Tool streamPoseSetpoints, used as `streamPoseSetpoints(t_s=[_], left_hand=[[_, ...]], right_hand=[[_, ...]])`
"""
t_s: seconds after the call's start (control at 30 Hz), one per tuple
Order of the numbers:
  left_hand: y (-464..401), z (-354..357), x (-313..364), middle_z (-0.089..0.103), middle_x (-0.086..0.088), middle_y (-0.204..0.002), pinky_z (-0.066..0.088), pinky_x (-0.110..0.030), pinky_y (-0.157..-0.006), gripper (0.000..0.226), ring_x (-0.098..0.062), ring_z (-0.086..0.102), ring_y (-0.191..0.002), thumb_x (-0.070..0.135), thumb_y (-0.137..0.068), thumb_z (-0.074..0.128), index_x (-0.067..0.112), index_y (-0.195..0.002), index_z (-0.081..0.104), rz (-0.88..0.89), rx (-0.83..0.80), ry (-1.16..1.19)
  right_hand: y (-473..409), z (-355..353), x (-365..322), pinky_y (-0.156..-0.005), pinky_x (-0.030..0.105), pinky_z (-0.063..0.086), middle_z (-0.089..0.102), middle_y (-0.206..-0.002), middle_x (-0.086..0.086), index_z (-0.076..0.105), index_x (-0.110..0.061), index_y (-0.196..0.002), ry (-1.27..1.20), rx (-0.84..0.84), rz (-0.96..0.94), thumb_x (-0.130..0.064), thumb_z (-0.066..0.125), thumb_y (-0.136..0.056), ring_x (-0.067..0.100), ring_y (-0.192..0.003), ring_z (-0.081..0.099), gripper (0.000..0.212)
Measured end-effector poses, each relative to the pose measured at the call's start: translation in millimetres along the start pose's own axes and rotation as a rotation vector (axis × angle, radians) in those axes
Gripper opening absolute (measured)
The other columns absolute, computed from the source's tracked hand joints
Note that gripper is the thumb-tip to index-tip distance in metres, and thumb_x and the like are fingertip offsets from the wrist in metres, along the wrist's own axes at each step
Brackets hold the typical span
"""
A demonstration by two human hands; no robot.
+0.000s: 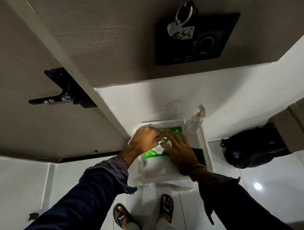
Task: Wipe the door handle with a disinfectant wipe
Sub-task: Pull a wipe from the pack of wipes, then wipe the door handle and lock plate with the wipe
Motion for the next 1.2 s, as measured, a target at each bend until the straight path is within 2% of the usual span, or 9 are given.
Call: streamPoseSetpoints(t_s=[0.13, 0.23, 0.4, 0.53, 0.63, 0.8, 0.9, 1.0, 1.2], left_hand=[[8, 11, 2, 0.077, -0.001, -0.104, 0.048, -0.036, -0.102, 0.022, -0.024, 0.07, -0.1, 0.021, -0.089, 0.053, 0.022, -0.1, 0.073, 0.179, -0.167, -0.236], [12, 23, 3, 0.073, 0.0, -0.12, 0.037, -0.039, -0.116, 0.03, -0.021, 0.067, -0.114, 0.014, -0.091, 0.055, 0.021, -0.116, 0.07, 0.199, -0.27, -0.391], [25, 26, -10, 0.062, 0.0, -0.139, 0.023, -0.041, -0.124, 0.04, -0.022, 0.056, -0.13, 0.012, -0.096, 0.053, 0.021, -0.135, 0.059, 0.156, -0.296, -0.19], [41, 7, -24, 0.077, -0.008, -0.117, 0.053, -0.038, -0.1, 0.024, -0.024, 0.07, -0.11, 0.01, -0.092, 0.062, 0.012, -0.111, 0.077, -0.124, 0.002, 0.449], [58, -16, -37, 0.08, -0.012, -0.085, 0.061, -0.039, -0.085, 0.011, -0.025, 0.076, -0.085, 0.012, -0.086, 0.074, 0.004, -0.084, 0.08, -0.315, 0.233, 0.797], [91, -65, -60, 0.077, -0.02, -0.091, 0.058, -0.039, -0.077, 0.018, -0.026, 0.072, -0.08, 0.014, -0.087, 0.076, 0.0, -0.098, 0.072, -0.331, 0.307, 1.106], [117, -93, -77, 0.076, -0.022, -0.095, 0.059, -0.038, -0.071, 0.032, -0.025, 0.071, -0.077, 0.025, -0.089, 0.076, 0.003, -0.109, 0.065, -0.342, 0.369, 1.209], [141, -115, -98, 0.075, -0.025, -0.09, 0.059, -0.038, -0.069, 0.027, -0.027, 0.07, -0.072, 0.015, -0.089, 0.076, -0.003, -0.107, 0.067, -0.367, 0.509, 1.182], [185, -137, -138, 0.074, -0.016, -0.092, 0.056, -0.014, -0.051, 0.03, -0.019, 0.072, -0.073, 0.01, -0.088, 0.076, 0.004, -0.114, 0.062, -0.371, 0.596, 1.192]], right_hand=[[4, -8, 6, -0.1, 0.05, 0.058, 0.077, -0.118, 0.015, 0.078, -0.01, -0.112, -0.109, -0.128, -0.078, 0.006, 0.073, -0.068, 0.035, -0.107, 0.074, 0.047], [3, -11, 5, -0.104, 0.049, 0.056, 0.077, -0.116, 0.014, 0.078, -0.008, -0.109, -0.089, -0.192, -0.06, 0.004, 0.073, -0.072, 0.034, -0.108, 0.075, 0.04], [2, -16, -7, -0.114, 0.048, 0.045, 0.069, -0.135, 0.015, 0.071, -0.007, -0.127, -0.036, -0.297, 0.005, -0.008, 0.057, -0.093, 0.036, -0.123, 0.066, 0.037], [-7, -32, -22, -0.086, 0.045, 0.053, 0.075, -0.115, 0.019, 0.068, -0.004, -0.125, -0.227, -0.208, 0.248, -0.007, 0.054, -0.099, 0.041, -0.1, 0.07, 0.03], [-27, -48, -43, -0.067, 0.042, 0.048, 0.074, -0.1, 0.017, 0.065, -0.005, -0.113, -0.319, -0.109, 0.376, -0.007, 0.054, -0.1, 0.039, -0.086, 0.068, 0.017], [-71, -82, -103, -0.064, 0.047, 0.049, 0.065, -0.076, 0.011, 0.06, -0.004, -0.108, -0.519, 0.052, 0.359, -0.008, 0.051, -0.106, 0.038, -0.072, 0.064, 0.011], [-95, -97, -145, -0.068, 0.052, 0.051, 0.067, -0.076, 0.016, 0.058, -0.004, -0.106, -0.619, 0.086, 0.324, -0.008, 0.05, -0.106, 0.039, -0.071, 0.062, 0.009], [-112, -103, -184, -0.077, 0.055, 0.055, 0.07, -0.085, 0.02, 0.057, -0.005, -0.108, -0.694, 0.086, 0.292, -0.013, 0.05, -0.109, 0.041, -0.078, 0.065, 0.011], [-135, -110, -242, -0.075, 0.042, 0.052, 0.061, -0.077, -0.007, 0.055, -0.033, -0.087, -0.751, 0.127, 0.3, -0.044, 0.042, -0.109, 0.015, -0.072, 0.057, 0.028]])
Point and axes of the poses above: each hand's wrist, its own y-axis away from the middle knuckle, its own z-axis out of the palm, x = y × z, the point moved 1 cm from there along -y, towards the middle knuckle
